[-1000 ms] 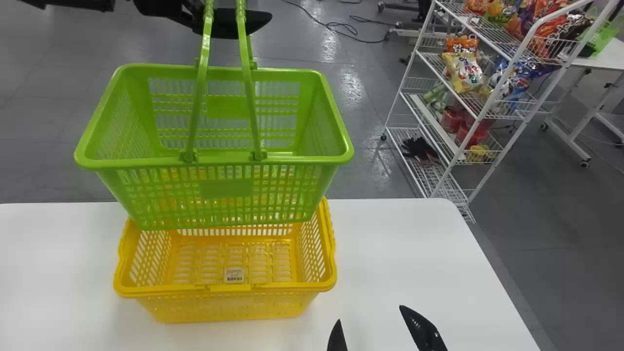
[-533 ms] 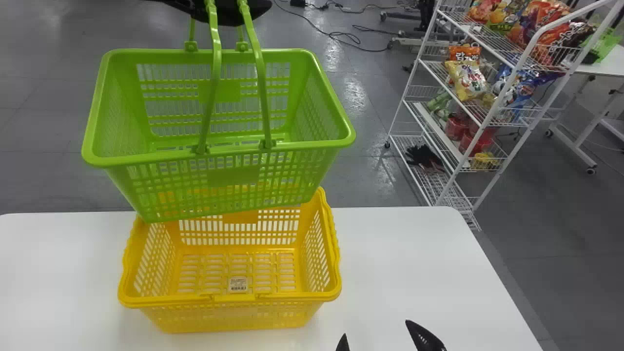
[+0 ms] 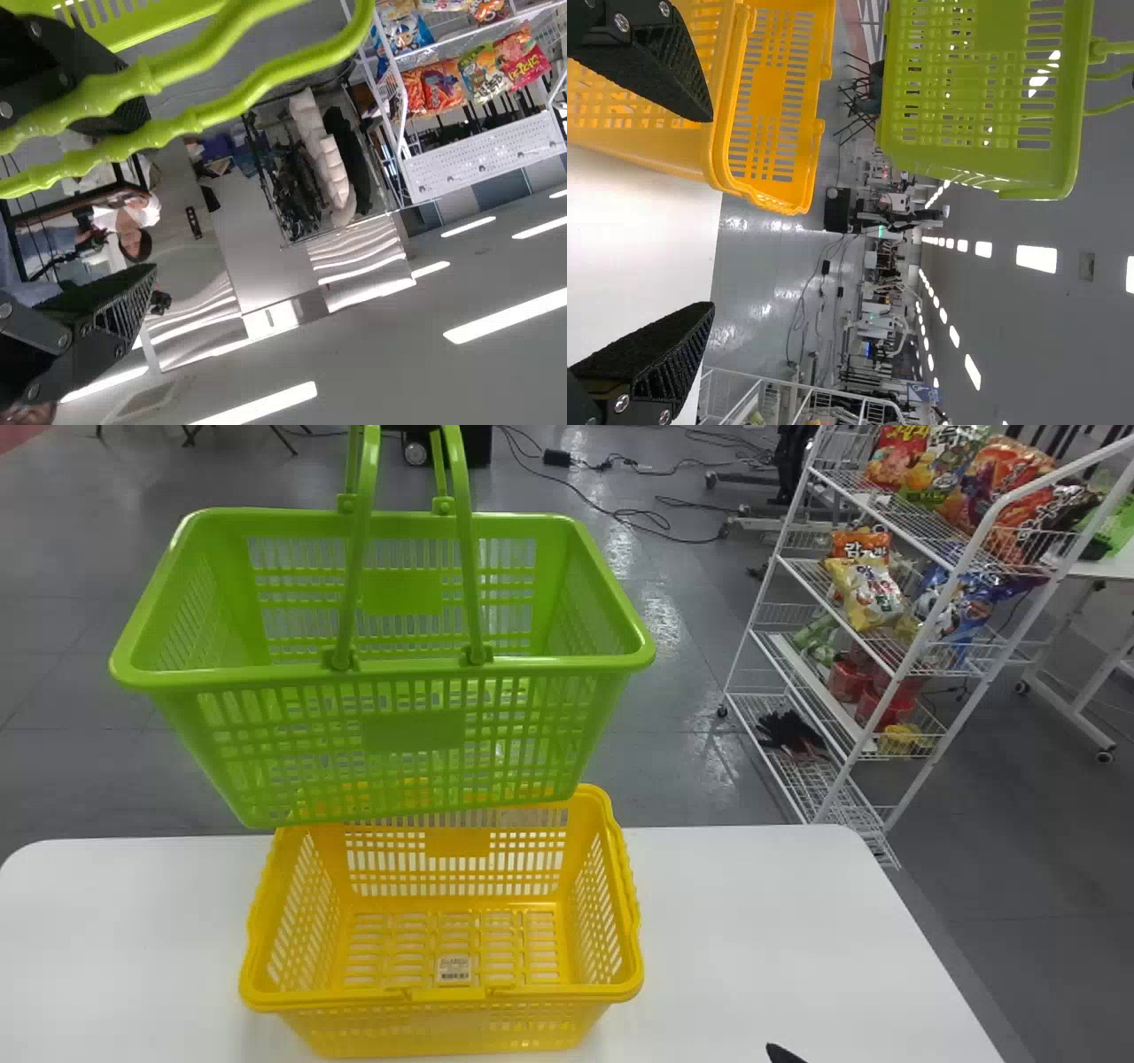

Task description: Grasp handle with right gripper to insert into left gripper then lift and swing left to center

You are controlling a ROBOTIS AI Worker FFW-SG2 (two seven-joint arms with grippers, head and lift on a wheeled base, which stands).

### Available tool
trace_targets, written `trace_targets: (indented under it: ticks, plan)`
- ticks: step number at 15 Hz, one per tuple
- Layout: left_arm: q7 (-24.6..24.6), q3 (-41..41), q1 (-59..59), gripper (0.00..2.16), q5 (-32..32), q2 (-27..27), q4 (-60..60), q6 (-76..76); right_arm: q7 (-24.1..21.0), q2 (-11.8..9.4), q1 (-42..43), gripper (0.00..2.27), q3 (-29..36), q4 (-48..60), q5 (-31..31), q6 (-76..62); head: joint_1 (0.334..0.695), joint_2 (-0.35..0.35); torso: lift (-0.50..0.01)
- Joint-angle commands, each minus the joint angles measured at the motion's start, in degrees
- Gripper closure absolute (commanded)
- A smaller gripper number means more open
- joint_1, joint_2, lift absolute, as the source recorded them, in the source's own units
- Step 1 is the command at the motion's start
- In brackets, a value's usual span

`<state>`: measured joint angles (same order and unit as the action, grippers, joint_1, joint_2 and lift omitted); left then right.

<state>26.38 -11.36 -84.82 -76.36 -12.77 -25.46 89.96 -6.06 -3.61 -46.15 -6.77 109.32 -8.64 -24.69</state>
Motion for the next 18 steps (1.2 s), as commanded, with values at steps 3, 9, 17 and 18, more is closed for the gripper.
trace_targets:
  ticks: [3,9,17,18]
  plan:
    - [3.4,-4.6,0.6,1.96,-0.1,0.1,-2.1,0.1,0.0,0.3,0.0,0.04,0.0,-0.6,0.0,-0.3,0.616,-0.170,-0.093]
    - [5.4,-10.4,-0.8,1.97,-0.1,-3.2,-5.3,0.1,0.0,0.3,-0.2,0.04,0.7,-1.5,1.2,-2.8,0.627,-0.188,-0.093]
    - [8.3,-15.2,-0.5,1.97,0.4,-22.1,-12.5,0.1,0.3,0.2,-0.3,0.04,2.5,-2.0,3.0,-4.0,0.624,-0.044,-0.093]
    - [8.8,-15.6,0.1,1.97,0.4,-24.9,-13.4,0.1,0.5,0.2,-0.3,0.04,2.6,-2.0,3.1,-4.0,0.623,-0.022,-0.093]
